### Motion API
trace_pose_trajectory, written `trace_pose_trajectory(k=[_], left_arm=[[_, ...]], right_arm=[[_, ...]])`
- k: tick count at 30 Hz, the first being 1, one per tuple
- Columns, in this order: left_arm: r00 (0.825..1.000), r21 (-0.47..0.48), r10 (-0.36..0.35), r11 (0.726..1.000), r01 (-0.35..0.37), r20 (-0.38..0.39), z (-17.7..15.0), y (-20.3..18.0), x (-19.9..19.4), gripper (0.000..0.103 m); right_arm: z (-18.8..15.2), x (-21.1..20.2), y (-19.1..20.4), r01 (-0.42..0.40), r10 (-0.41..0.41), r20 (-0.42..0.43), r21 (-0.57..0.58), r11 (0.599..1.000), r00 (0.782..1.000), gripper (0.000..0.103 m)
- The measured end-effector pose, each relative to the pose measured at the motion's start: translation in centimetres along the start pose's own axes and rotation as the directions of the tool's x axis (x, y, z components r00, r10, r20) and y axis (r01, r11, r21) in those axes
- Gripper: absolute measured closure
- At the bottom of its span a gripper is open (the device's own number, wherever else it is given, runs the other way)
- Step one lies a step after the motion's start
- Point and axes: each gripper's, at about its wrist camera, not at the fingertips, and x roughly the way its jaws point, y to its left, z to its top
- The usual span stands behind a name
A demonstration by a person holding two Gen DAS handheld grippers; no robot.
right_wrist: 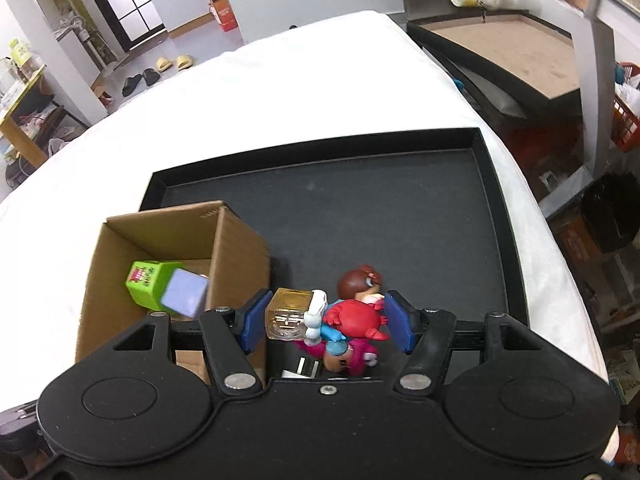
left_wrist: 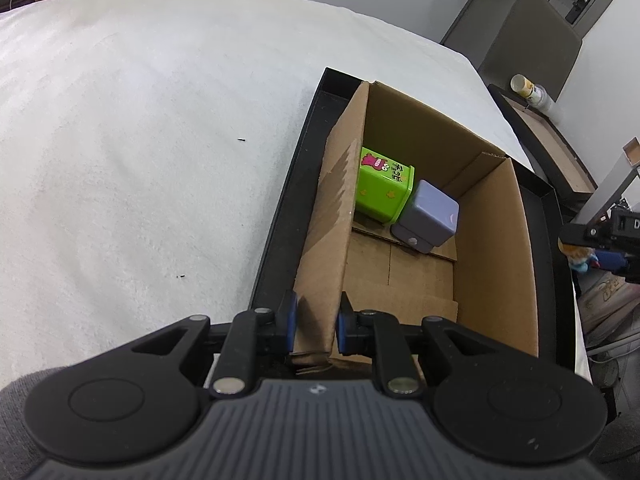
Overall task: Organize rigid objects
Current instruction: 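Place the crab figure into the box and open the right tool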
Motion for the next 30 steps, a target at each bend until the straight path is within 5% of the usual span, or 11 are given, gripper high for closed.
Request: trace_pose_trajectory(k=[14, 30], left_arm=[[0.999, -0.023, -0.047, 0.999, 0.047, 0.02, -0.2, 0.9, -0.3, 0.083], [0.992, -0.055, -0.125, 0.991, 0.125, 0.011, -0.2, 2.2, -0.2, 0.082]], right_arm=[[1.6, -2.3, 6.0, -0.037, 0.041, 0.046, -0.084, 0.996, 0.998, 0.043], [-0.2, 1.6, 13.3, -0.099, 0.091, -0.06, -0.148, 0.984, 0.994, 0.043]])
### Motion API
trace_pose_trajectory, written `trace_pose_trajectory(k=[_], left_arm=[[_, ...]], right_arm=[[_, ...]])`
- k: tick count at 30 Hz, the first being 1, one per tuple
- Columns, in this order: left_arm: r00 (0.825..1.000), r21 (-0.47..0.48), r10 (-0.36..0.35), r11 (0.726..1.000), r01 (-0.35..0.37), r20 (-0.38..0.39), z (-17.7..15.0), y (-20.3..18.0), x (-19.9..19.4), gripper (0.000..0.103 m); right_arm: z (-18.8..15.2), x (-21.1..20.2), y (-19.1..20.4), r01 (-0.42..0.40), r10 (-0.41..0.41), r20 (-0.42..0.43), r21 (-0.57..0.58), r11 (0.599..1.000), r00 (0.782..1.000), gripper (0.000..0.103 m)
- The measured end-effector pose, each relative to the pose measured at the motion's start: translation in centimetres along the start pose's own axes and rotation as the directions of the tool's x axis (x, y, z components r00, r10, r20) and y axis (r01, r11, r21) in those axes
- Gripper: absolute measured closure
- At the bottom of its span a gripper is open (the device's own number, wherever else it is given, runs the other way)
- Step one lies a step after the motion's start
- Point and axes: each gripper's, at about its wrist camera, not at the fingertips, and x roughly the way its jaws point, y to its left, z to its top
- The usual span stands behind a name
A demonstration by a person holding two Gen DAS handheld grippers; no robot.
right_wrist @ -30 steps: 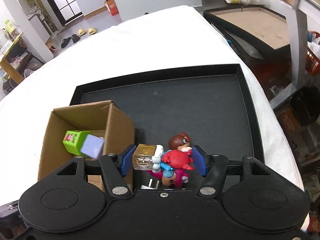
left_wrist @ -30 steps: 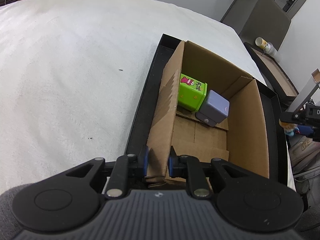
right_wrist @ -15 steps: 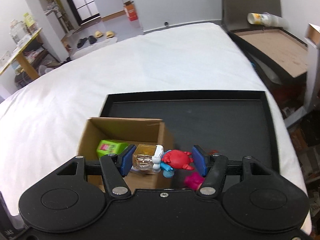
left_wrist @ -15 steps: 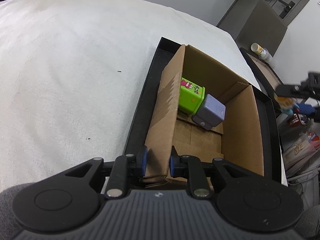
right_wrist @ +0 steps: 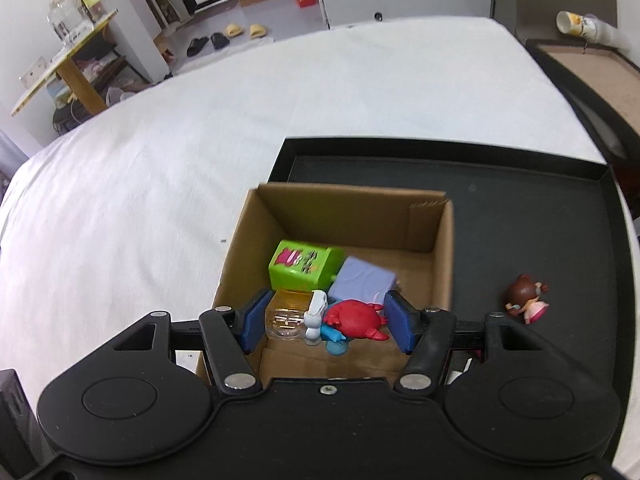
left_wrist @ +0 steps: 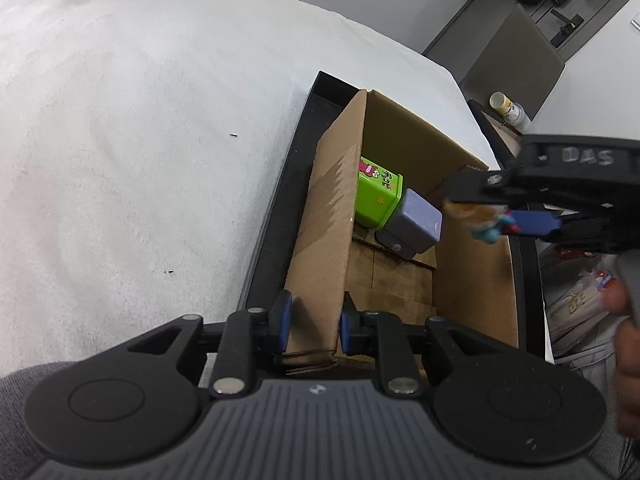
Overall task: Organize rigid objects
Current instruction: 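Place the crab figure into the box and open the right tool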
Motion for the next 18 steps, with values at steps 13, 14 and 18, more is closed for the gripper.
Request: trace_pose_trajectory(k=[13, 14, 18], left_arm=[[0.999, -0.025, -0.043, 0.999, 0.043, -0.002, 0.2, 0.9, 0.3, 0.08], [0.999, -0.024, -0.045, 0.999, 0.045, -0.001, 0.2, 0.9, 0.3, 0.08], [0.999, -0.03, -0.051, 0.998, 0.051, -0.002, 0.3, 1.1, 0.5, 0.08]], right_arm=[[-1.7, 3.9, 0.9, 0.018, -0.013, -0.062, 0.068, 0.998, 0.998, 0.039], [-1.7, 3.9, 0.9, 0.014, -0.01, -0.064, 0.071, 0.997, 0.998, 0.039], [-1.4, 3.0, 0.9, 0.009, -0.005, -0.056, 0.064, 0.998, 0.998, 0.039]])
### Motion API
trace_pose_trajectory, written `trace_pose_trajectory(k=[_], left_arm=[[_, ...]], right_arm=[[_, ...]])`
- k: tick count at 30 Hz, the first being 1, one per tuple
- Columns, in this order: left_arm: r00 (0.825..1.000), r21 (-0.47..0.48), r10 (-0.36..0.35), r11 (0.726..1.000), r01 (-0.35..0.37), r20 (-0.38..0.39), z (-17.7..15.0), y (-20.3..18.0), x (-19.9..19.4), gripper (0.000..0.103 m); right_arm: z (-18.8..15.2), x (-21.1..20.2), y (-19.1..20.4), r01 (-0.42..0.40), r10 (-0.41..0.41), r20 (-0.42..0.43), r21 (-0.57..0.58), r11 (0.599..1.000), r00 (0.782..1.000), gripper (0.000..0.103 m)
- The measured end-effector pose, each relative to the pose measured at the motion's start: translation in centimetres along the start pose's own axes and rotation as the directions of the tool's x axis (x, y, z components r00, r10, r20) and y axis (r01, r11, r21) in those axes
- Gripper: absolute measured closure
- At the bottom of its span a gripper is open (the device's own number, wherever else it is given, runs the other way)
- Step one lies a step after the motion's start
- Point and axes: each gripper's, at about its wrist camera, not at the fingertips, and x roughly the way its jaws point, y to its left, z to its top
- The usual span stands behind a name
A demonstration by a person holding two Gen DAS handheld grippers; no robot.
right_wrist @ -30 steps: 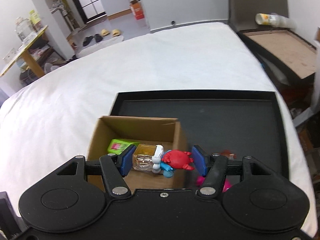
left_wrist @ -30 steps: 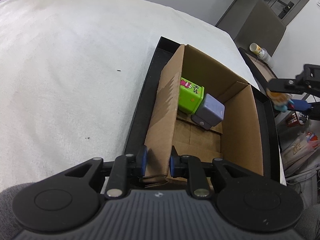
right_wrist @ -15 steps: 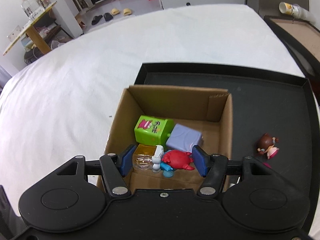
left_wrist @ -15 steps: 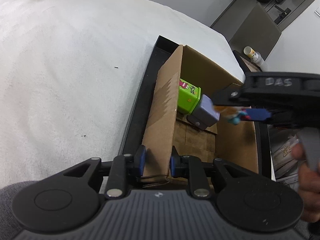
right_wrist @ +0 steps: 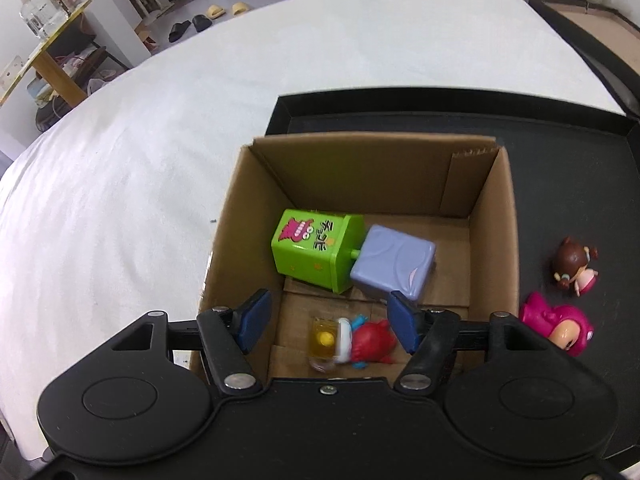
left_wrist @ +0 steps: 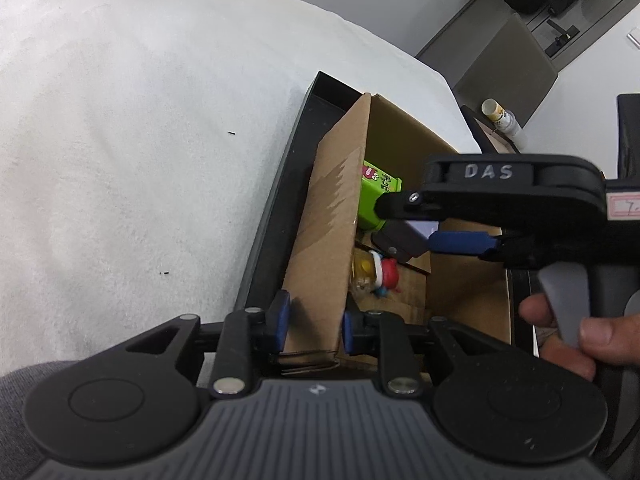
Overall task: Organize rigid objects
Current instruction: 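Place the crab figure into the box and open the right tool, then move the right tool to the pink doll and grasp it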
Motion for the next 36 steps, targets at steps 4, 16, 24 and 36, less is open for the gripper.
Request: trace_pose_trajectory(k=[4, 16, 24, 36], left_arm=[[1.0, 0.009, 0.004, 1.0, -0.004, 0.002, -0.1, -0.1, 0.0, 0.08], [1.0, 0.019, 0.028, 0.999, -0.028, 0.002, -0.1, -0.4, 0.0, 0.08], [0.998, 0.045, 0.067, 0.997, -0.067, 0.003, -0.1, -1.1, -0.1, 0.08], [0.989, 0.068, 0.149, 0.986, -0.149, 0.007, -0.2, -2.3, -0.1, 0.08]], right_arm=[[0.3, -1.1, -0.5, -0.001, 0.001, 0.012, 0.002, 1.0, 1.0, 0.039], [1.7, -4.8, -2.3, -0.008, 0.009, 0.052, -0.024, 1.0, 0.999, 0.035], [2.4, -6.7, -5.6, 0.001, 0.0, 0.081, -0.012, 1.0, 0.997, 0.034], [0.0, -5.8, -12.0, 0.031, -0.035, 0.056, 0.07, 0.997, 0.998, 0.033]])
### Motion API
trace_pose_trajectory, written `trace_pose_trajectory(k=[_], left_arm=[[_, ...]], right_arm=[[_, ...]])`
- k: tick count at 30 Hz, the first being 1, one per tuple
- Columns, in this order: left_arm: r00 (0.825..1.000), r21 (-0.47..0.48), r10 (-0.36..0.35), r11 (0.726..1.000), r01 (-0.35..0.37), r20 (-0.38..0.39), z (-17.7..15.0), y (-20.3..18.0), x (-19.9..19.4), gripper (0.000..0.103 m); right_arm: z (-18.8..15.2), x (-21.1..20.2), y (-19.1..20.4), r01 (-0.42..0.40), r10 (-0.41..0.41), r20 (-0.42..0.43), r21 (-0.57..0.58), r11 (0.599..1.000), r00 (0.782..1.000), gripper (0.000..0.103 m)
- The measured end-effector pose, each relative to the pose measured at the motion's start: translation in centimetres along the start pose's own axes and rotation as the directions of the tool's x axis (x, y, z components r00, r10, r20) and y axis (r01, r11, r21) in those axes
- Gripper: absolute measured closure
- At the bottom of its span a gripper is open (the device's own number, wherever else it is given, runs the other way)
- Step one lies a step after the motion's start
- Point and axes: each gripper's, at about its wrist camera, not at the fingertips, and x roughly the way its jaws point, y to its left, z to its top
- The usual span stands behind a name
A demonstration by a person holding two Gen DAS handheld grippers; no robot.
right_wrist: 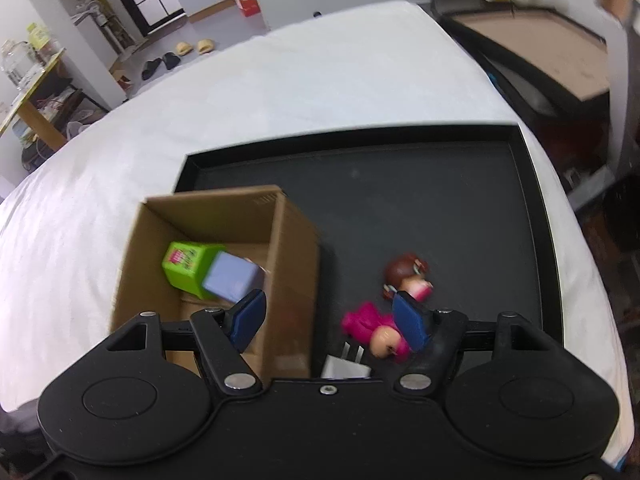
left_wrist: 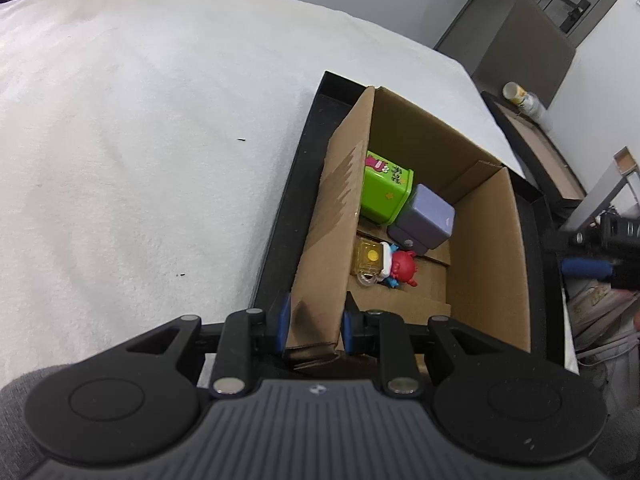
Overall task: Organize rigid objects
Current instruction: 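Move the right tool to the pink doll and grasp it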
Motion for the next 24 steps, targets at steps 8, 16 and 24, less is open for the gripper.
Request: trace_pose_trajectory(k=[8, 16, 24], left_arm=[[0.998, 0.024, 0.064, 0.998, -0.064, -0.004, 0.0, -1.0, 0.0, 0.081], [0.995, 0.047, 0.102, 0.994, -0.102, -0.003, 0.1, -1.9, 0.2, 0.084], [0.993, 0.037, 0.122, 0.992, -0.122, -0.001, 0.3, -2.2, 0.1, 0.084]], right_arm=[[-2.4, 2.2, -2.8, -0.039, 0.04, -0.061, 0.03, 0.999, 0.997, 0.034], [-3.1, 4.7, -5.3, -0.038, 0.041, -0.054, 0.055, 0.998, 0.998, 0.034], [-3.8, 7.4, -6.2, -0.059, 0.064, -0.065, 0.066, 0.996, 0.996, 0.047]])
